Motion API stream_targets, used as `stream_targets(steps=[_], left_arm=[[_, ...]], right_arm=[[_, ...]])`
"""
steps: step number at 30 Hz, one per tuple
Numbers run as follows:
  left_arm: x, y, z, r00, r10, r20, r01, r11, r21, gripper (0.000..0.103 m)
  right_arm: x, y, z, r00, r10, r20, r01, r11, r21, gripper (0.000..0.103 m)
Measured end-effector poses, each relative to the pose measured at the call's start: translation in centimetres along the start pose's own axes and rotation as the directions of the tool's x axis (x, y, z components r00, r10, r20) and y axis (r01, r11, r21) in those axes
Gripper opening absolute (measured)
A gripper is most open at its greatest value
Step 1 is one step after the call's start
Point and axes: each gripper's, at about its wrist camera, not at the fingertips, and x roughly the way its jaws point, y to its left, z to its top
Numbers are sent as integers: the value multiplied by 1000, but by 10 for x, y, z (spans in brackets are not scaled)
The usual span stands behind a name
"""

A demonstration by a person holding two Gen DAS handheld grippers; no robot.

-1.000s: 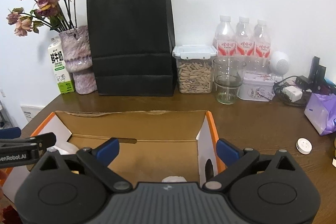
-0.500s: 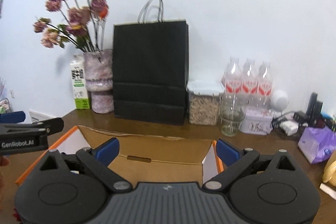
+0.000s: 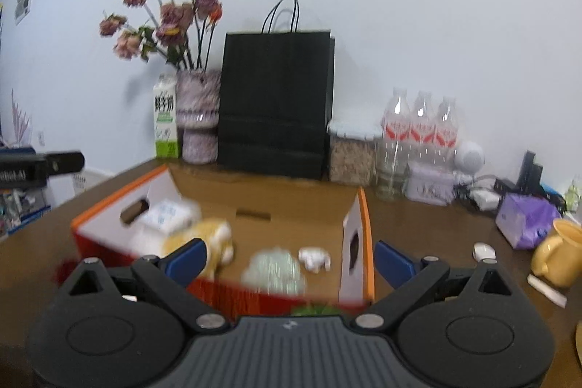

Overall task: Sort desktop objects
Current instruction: 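Move both tools back over the table toward the purple pouch and glasses case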

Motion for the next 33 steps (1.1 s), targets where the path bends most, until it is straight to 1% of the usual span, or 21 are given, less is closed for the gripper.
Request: stream_targets(steps=[5,8,11,13,16,21,25,31,33], left_arm=[[-11,4,-30,997,11,-70,-10,1000,20,103],[-14,10,-46,993,15,-119,-15,1000,2,103],[-19,15,-61,987,8,-157,-10,1000,-14,103],[-21,17,-71,985,2,-171,-3,1000,-7,103],[-20,16,-82,980,29,-197,-24,999,27,103],[-24,23,-88,978,19,-208,-19,1000,2,103],[-26,28,-90,978,17,-209,-18,1000,-7,103],[-26,31,-92,978,3,-208,-8,1000,-25,103],[-26,31,-92,978,-3,-210,-2,1000,-26,103]], right_arm=[[-17,1,-35,998,19,-67,-20,1000,-5,101],[-22,3,-53,993,30,-110,-30,1000,4,101],[-24,4,-65,989,41,-143,-38,999,20,101],[-24,5,-72,985,55,-165,-50,998,35,101],[-21,10,-79,977,79,-196,-72,997,40,102],[-12,16,-84,969,89,-229,-81,996,40,102],[4,14,-88,959,45,-281,-36,999,37,103],[7,14,-90,961,49,-273,-39,998,41,103],[6,14,-91,961,58,-270,-48,998,44,99]])
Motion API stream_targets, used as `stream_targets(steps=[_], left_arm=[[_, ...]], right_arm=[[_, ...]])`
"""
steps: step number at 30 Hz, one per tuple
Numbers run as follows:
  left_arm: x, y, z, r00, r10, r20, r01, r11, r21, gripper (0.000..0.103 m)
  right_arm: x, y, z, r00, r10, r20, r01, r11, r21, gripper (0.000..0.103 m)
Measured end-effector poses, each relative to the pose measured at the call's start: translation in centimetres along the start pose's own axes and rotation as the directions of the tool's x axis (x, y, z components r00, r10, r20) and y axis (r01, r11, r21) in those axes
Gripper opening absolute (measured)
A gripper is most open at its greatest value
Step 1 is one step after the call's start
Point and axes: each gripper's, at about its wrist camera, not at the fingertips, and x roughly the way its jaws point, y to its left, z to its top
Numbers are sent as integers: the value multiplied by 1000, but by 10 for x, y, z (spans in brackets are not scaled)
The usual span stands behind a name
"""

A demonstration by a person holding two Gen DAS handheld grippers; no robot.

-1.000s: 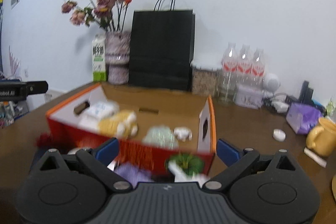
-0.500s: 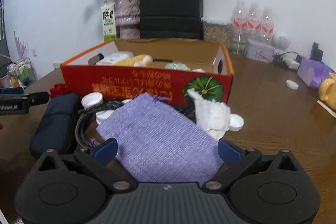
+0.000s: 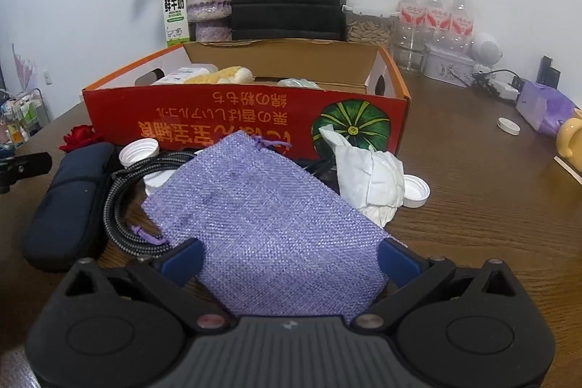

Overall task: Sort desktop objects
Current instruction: 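Move both tools back over the table toward the purple pouch and glasses case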

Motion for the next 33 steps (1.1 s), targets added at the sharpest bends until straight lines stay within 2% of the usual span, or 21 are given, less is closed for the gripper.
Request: stream_targets(steps=[3,5,6,8,10,12,13,15,16,17,20,22,29,33], left_arm=[[-1,1,-1,1000,-3,-1,3,1000,2,103],[-1,2,-1,1000,-4,0,4,1000,-3,103],[-1,2,-1,1000,-4,0,4,1000,-6,103],[-2,3,-1,1000,-3,0,3,1000,-10,103],[-3,3,-1,1000,-4,1,4,1000,-12,103],[-5,3,-1,1000,-5,3,5,1000,-12,103],[-6,4,-1,1000,-4,5,5,1000,-12,103],[-8,5,0,1000,-1,10,1,1000,-9,103],[-8,5,0,1000,2,10,-2,1000,-10,103],[-8,6,1,1000,3,8,-3,1000,-11,103],[-7,3,2,1000,-5,3,5,1000,-8,103],[-7,-3,2,1000,-12,1,12,1000,2,103],[-11,-17,3,1000,-26,2,26,999,39,103],[-11,-17,4,1000,-14,-3,14,999,34,103]], right_arm=[[-4,0,-2,1000,-5,20,5,1000,8,79],[-8,0,-2,999,-12,32,12,1000,9,62],[-9,1,-3,999,-6,35,6,1000,2,59],[-11,4,-5,999,6,40,-5,1000,-19,45],[-13,8,-6,999,19,44,-18,999,-33,36],[-14,10,-5,998,29,47,-27,999,-33,34],[-15,9,-6,998,34,49,-33,999,-24,35],[-17,3,-7,997,55,57,-56,998,18,56],[-18,0,-7,997,55,61,-58,998,38,84],[-19,-2,-8,997,44,68,-48,997,54,97],[-22,-7,-8,996,19,82,-24,998,63,98],[-18,-9,-6,998,7,66,-12,998,68,102],[5,-13,6,1000,-11,-8,11,1000,-3,103],[10,-19,7,999,29,-16,-30,999,-26,103]])
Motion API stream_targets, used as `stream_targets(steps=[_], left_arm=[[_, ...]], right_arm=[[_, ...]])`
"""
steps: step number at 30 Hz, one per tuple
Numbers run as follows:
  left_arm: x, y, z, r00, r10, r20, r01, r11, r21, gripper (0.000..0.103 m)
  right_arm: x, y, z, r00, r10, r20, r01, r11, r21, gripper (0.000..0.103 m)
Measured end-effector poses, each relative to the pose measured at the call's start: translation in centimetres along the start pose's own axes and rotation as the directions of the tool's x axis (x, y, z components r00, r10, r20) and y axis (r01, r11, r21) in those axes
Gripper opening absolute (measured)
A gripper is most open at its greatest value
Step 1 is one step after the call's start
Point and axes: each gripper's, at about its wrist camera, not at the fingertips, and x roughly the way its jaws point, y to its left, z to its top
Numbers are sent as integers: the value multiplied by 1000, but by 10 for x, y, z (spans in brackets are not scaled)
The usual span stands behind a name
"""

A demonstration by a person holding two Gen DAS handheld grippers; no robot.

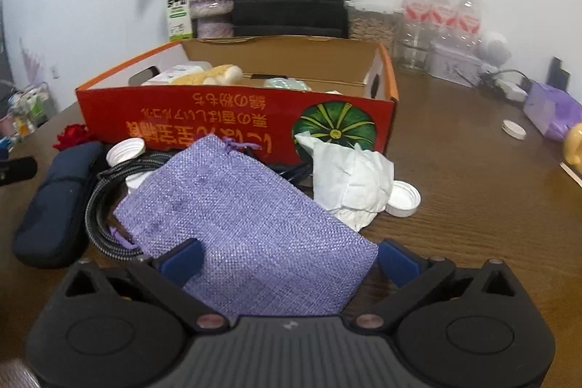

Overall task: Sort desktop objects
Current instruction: 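Move both tools back over the table toward the purple pouch and glasses case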

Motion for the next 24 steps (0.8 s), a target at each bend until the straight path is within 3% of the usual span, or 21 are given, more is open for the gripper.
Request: stream_targets(steps=[17,24], left_arm=[[-2,-10,-5,1000,7,-17,-7,1000,4,103],[6,-4,-9,999,6,-41,-7,1000,-30,103]], right_arm=[[-3,3,-3,1000,1,3,-1,1000,-4,103],[-5,8,-4,999,-40,5,40,999,31,103]])
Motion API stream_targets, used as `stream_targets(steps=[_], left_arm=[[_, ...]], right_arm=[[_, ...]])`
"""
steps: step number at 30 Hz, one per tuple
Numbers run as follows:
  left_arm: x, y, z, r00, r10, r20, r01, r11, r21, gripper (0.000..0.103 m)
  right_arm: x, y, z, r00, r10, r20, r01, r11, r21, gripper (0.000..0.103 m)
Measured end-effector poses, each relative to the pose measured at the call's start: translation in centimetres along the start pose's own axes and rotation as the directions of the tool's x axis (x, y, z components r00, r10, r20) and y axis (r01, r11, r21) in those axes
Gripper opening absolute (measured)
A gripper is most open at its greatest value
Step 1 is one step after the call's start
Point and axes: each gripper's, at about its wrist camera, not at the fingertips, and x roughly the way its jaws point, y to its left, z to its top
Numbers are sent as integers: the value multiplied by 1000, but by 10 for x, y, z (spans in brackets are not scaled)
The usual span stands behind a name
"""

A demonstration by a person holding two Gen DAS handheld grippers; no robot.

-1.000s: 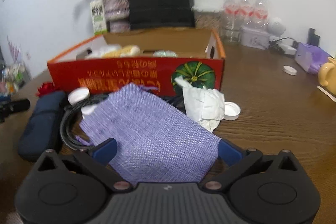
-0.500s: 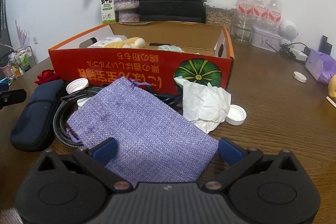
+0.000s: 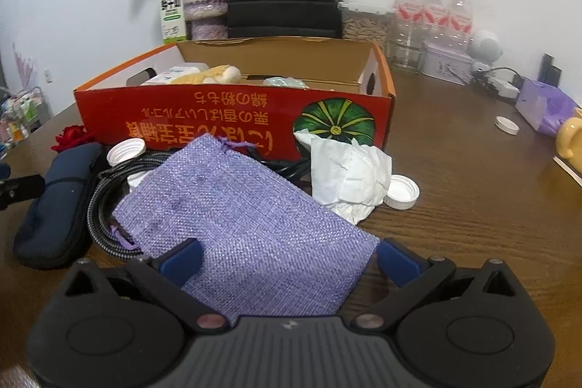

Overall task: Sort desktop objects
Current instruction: 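Move both tools back over the table toward the purple pouch and glasses case, then grasp the navy glasses case with the left tool while the right tool grasps the purple pouch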

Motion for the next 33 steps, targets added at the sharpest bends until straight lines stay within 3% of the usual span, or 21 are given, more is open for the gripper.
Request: stream_targets(steps=[12,15,18,20,23,29,33], left_arm=[[-3,2,-1,1000,-4,7,4,1000,-8,103],[-4,2,-1,1000,-6,9,6,1000,-10,103],[-5,0,-1,1000,-13,8,13,1000,-8,103],[-6,-3,0,1000,-19,5,19,1000,-4,103],[-9,-8,1,1000,-29,9,29,1000,4,103],[-14,-23,4,999,-51,10,51,998,27,103],[-8,-33,6,999,-47,-20,48,999,23,103]], right_arm=[[-2,3,-2,1000,-28,2,28,999,26,103],[-5,6,-3,1000,-26,10,26,999,27,97],[-10,10,-5,999,-11,31,11,1000,18,76],[-15,14,-7,999,8,51,-8,1000,4,41],[-21,17,-10,998,27,62,-27,1000,2,12],[-32,21,-20,994,44,98,-44,999,0,7],[-44,16,-20,986,32,165,-37,999,30,7]])
